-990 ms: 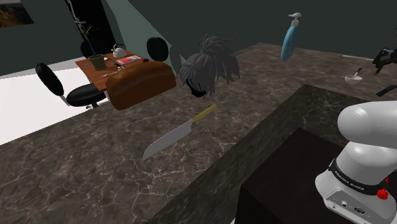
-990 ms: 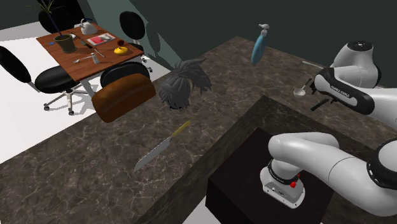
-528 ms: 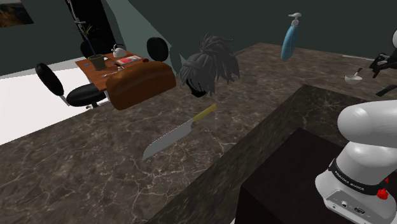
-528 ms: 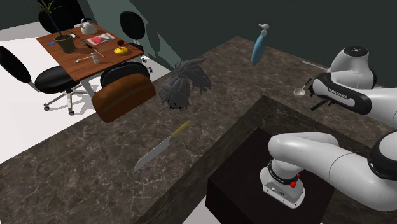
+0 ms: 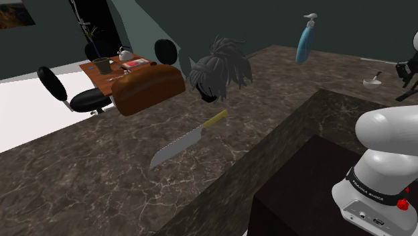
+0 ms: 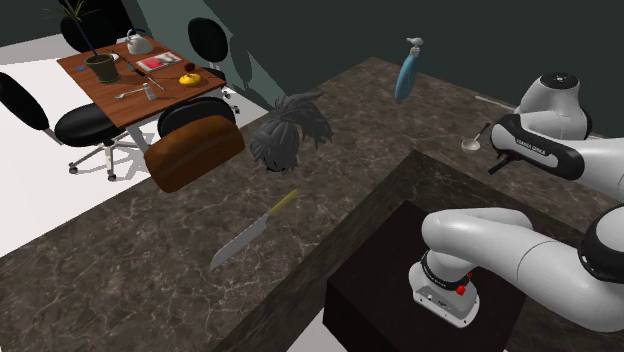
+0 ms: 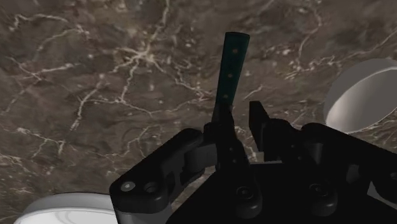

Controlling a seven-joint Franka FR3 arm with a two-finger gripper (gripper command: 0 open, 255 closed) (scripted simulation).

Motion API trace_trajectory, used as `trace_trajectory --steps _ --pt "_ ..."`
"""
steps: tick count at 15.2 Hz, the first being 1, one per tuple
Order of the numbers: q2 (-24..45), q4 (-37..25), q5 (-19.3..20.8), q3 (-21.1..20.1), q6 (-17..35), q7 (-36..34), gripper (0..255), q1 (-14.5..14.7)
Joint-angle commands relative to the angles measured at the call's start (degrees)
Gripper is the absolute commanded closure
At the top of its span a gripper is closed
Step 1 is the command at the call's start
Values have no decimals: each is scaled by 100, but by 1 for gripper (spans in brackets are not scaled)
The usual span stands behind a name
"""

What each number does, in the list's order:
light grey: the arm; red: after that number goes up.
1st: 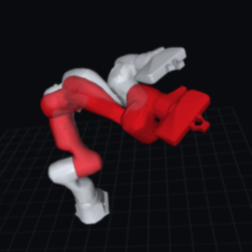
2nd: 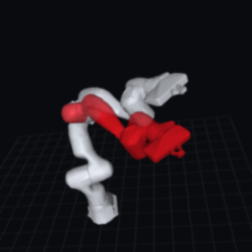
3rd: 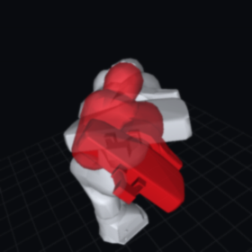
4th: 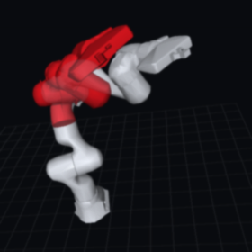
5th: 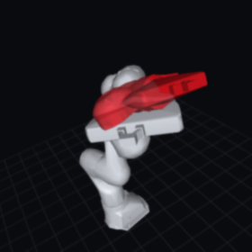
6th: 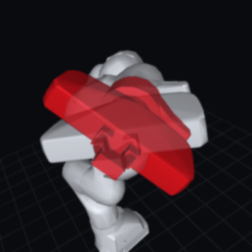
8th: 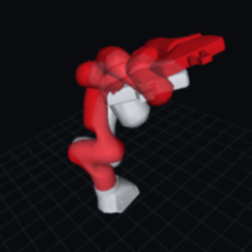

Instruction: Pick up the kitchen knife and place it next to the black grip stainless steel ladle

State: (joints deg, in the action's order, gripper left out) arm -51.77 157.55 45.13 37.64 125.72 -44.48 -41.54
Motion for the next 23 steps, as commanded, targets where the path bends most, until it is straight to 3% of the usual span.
trace_trajectory --steps 1,7,8,12,19,23 --pt "0 0 0 0 0 0 255 0" --pt "0 0 0 0 0 0 255 0" --pt "0 0 0 0 0 0 0 0" --pt "2067 -2324 -2146 1802 -1324 1116 0 1654" --pt "2263 -1962 -2077 2151 -741 1121 0 1804" --pt "2285 -1935 -2075 2182 -691 1125 0 1818"
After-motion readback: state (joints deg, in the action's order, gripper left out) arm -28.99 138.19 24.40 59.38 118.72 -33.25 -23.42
